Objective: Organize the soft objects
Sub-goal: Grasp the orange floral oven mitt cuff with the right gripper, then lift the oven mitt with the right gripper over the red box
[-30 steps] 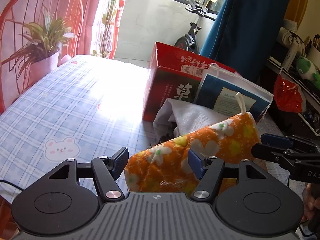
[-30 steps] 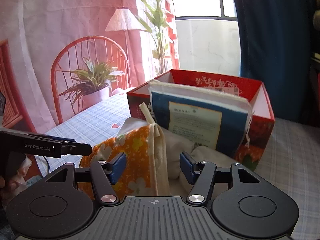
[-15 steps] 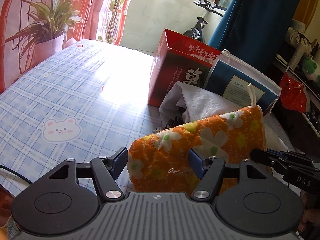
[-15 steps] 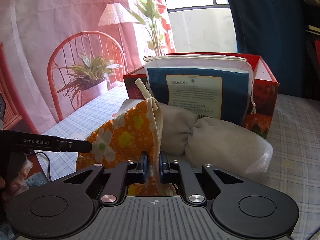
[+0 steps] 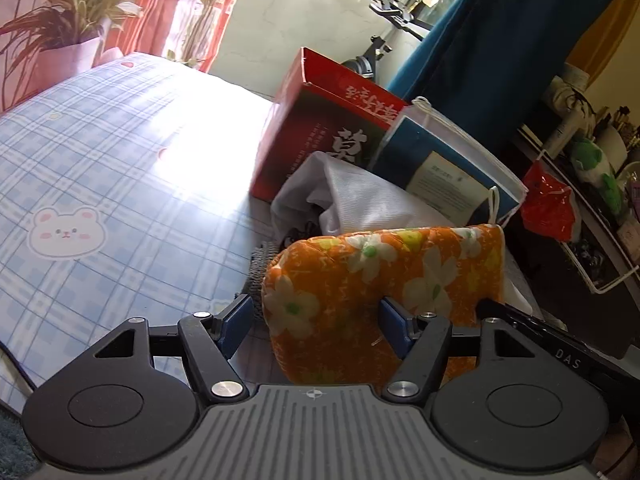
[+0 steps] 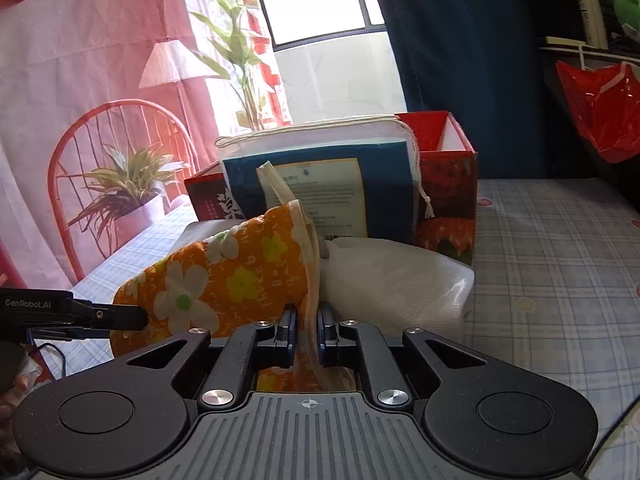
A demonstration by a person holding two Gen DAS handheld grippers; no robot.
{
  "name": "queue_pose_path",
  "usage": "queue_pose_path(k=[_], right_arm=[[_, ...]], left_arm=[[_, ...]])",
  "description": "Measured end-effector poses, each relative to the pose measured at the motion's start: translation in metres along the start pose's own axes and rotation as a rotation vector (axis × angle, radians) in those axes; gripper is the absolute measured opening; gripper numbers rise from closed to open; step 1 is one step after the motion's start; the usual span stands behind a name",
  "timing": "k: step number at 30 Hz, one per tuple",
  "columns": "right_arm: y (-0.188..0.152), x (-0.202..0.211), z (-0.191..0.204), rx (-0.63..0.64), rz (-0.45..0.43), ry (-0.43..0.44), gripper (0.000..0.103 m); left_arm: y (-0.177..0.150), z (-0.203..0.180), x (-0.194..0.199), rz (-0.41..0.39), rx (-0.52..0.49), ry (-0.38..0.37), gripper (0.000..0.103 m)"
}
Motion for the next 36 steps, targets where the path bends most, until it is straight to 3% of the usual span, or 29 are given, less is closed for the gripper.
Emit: queue_pose_path(k=[3,5,10,11,23,36], right_arm=[[-0.003,-0.002,-0.004,-0.026,0.012,0.006,0.009],[-0.005,-0.003,-0.003,-0.024,0.019,0.008,0.009],[-0.007,-0.003,0.000,-0.020,0.026,0.015,0.009],[-0.007,-0.003,0.001,-0.018,0.026,0.017,0.009],[-0.006,0.000,0.017,0.024,0.029,0.061,0.010],[0.024,0.024,0.023,0.066,-0.071,0.082,0.009]], left_arm=[[-0.004,0.000,-0.003,0.008,-0.001,0.001,0.069],[-0.005,0.002,-0.003,0.011,0.013,-0.005,0.061],[-0.002,0.002,0.006,-0.024,-0.020,0.008,0.027],[-0.001,0.001,0.007,-0.035,-0.032,0.012,0.026],[0.010,-0.003,0.014,-0.093,-0.097,0.041,0.021],[0.053,-0.032,0.035,-0.194,-0.212,0.032,0.019]])
Point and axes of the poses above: each gripper's, at about its wrist camera, not at the fingertips, and x roughly against the way its jaws point, z to its left, y to its top, the point moved 9 cm from there along -x, roughly the way its jaws point, and after that the axes turned 2 degrees about y, right-handed, at the moved point
